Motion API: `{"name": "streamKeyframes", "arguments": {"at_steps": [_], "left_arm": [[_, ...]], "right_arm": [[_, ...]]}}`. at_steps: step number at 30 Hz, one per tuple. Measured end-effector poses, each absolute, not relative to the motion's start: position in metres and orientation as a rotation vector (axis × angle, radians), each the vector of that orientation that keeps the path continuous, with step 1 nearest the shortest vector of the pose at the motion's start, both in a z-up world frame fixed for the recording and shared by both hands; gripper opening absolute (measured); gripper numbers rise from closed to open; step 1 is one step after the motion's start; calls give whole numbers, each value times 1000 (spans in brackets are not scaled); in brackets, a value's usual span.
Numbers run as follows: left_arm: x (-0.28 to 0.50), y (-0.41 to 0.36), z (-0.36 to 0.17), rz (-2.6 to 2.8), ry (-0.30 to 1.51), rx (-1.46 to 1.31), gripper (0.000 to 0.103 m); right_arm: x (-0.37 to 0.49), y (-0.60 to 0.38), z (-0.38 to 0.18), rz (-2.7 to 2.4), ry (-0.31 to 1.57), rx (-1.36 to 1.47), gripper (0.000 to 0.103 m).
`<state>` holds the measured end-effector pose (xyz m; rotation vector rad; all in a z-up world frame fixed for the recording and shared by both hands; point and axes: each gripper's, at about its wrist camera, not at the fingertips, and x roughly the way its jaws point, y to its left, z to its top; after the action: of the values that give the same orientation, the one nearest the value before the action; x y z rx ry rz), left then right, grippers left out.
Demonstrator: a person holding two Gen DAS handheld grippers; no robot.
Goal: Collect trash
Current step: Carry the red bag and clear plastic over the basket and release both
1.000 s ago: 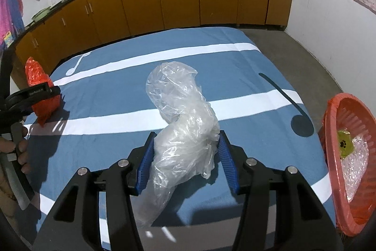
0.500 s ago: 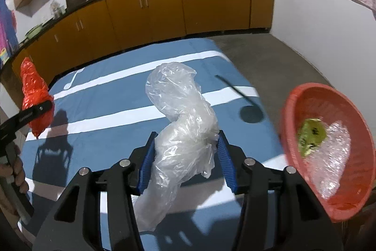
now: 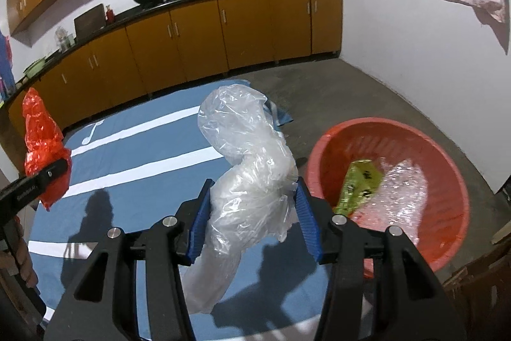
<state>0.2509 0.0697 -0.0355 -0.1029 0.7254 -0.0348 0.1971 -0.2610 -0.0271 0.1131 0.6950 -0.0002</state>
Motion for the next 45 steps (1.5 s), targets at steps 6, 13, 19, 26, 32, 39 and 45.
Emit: {"name": "streamKeyframes", "arguments": {"at_steps": [6,13,19,26,32,39,45], "left_arm": [[238,50,-29,-79,718,-82,49],[226,21,-24,-132,710,-41,49],[220,-9,-20,-189,697,1,49],[217,-40,-19,-243,697,30,49],[215,-61,-21,-279,701,54,49],[216,-83,-24,-322,711,65,49],[218,-105,-26,-365,715,71,49]], "right_arm": [[183,-280,-20,-36,671,126,51],[173,-298,-18,-77,653,137,51],[166,-313,-19,-116,643,138,51],[161,-330,-22,-164,632,124,51],[158,-341,-25,-210,628,106,51],[159,-353,-27,-244,631,109,51],[159,-365,-28,-272,631,117,51]]}}
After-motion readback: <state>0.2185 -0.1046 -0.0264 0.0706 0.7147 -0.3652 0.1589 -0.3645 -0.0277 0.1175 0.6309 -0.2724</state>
